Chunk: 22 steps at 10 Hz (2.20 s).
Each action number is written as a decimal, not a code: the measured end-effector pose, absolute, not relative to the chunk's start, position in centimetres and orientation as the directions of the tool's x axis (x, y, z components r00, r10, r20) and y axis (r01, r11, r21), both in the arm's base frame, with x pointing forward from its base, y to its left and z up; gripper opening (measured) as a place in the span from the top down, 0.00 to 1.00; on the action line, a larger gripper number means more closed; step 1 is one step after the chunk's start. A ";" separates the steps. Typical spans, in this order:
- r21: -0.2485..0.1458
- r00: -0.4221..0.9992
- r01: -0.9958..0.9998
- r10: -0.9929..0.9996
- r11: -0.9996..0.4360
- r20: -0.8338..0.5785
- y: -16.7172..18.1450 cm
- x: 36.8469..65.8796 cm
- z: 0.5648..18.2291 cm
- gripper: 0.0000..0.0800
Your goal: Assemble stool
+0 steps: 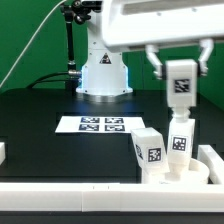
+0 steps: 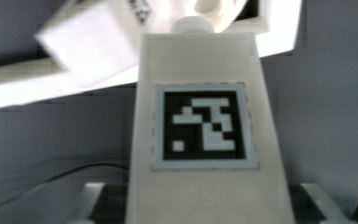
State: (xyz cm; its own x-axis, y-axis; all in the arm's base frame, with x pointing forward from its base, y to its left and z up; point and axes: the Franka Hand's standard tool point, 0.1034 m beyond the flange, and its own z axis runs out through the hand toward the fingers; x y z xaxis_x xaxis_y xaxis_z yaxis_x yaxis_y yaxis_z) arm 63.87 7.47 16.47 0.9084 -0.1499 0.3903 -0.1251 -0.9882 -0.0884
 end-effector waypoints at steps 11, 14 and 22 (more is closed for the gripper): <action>0.018 0.905 0.036 0.041 -0.999 0.423 7.5 65.9 13.7 0.58; 0.022 0.904 0.039 0.045 -0.999 0.426 7.6 65.9 13.0 0.58; 0.036 0.911 0.049 0.060 -0.998 0.409 7.9 65.6 10.4 0.58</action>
Offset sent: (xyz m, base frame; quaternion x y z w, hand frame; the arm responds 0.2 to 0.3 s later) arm 0.0000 0.0000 0.0000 0.0000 0.0000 0.0000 1.0000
